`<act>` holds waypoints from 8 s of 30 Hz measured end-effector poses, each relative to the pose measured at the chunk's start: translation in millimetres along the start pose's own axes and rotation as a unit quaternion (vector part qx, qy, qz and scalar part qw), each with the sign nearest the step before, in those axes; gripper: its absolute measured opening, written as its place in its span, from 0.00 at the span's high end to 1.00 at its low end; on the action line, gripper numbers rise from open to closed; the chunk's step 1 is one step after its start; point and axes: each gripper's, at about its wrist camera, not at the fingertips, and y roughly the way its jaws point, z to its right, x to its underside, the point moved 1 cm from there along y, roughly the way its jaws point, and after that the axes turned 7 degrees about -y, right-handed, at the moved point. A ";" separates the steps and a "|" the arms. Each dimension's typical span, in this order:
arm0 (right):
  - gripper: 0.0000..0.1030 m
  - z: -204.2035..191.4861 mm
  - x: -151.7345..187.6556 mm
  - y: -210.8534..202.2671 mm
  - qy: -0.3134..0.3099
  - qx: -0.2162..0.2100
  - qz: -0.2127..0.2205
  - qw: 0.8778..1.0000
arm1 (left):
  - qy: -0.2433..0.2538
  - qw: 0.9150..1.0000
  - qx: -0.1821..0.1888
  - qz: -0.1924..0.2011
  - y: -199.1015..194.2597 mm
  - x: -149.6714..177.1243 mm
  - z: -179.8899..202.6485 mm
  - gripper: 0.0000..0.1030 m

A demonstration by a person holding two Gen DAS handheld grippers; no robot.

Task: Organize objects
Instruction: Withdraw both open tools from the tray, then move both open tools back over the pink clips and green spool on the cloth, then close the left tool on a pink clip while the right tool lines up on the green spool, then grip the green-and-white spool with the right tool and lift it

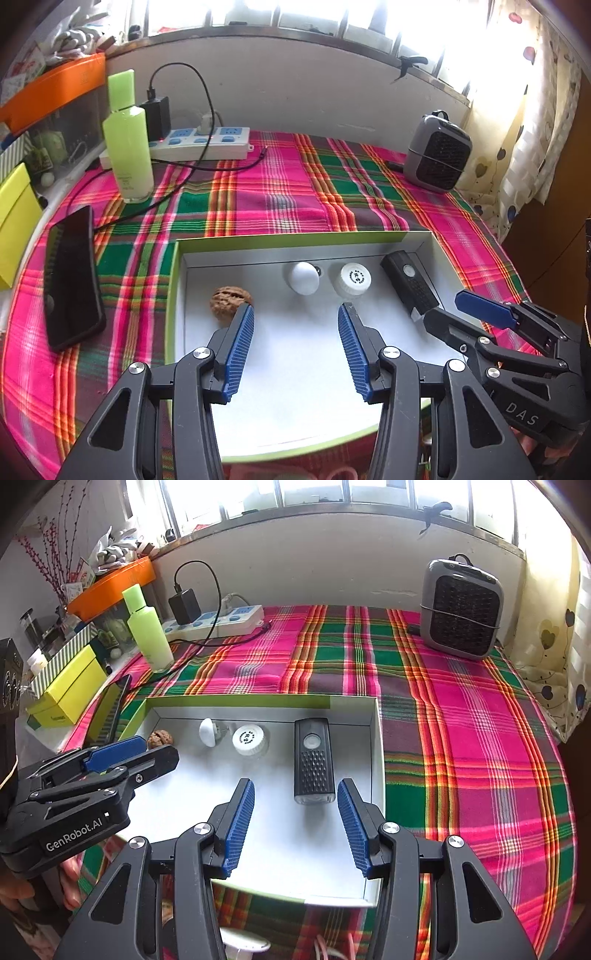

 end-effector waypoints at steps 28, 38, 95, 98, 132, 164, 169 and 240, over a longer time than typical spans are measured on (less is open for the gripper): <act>0.53 -21.9 59.8 -59.7 0.020 -0.004 0.038 0.999 | -0.039 0.999 0.002 0.030 -64.0 61.8 -41.9 0.55; 0.53 -26.5 84.5 -74.8 0.021 0.005 0.049 0.999 | -0.048 0.999 0.013 0.021 -66.1 78.8 -54.4 0.55; 0.53 -28.6 95.5 -38.4 0.022 0.000 -0.014 1.000 | 0.038 0.997 0.054 -0.026 -46.2 83.8 -46.8 0.53; 0.53 -30.1 92.5 -35.6 0.019 -0.003 -0.013 1.000 | 0.027 0.997 0.060 -0.034 -38.0 81.2 -50.6 0.51; 0.57 -30.7 103.5 -46.6 0.000 -0.040 0.002 0.999 | 0.039 0.996 0.073 -0.046 -54.9 104.2 -48.9 0.51; 0.57 -32.8 110.3 -49.1 0.007 -0.049 -0.002 0.999 | 0.096 0.986 0.129 -0.051 -59.8 111.5 -38.0 0.51; 0.57 -34.9 110.4 -48.4 0.005 -0.050 -0.002 0.999 | 0.093 0.989 0.107 -0.051 -53.2 109.4 -38.2 0.51; 0.57 -37.2 110.4 -52.2 0.003 -0.053 0.007 0.999 | 0.103 0.994 0.010 -0.016 -59.4 121.7 -32.9 0.80</act>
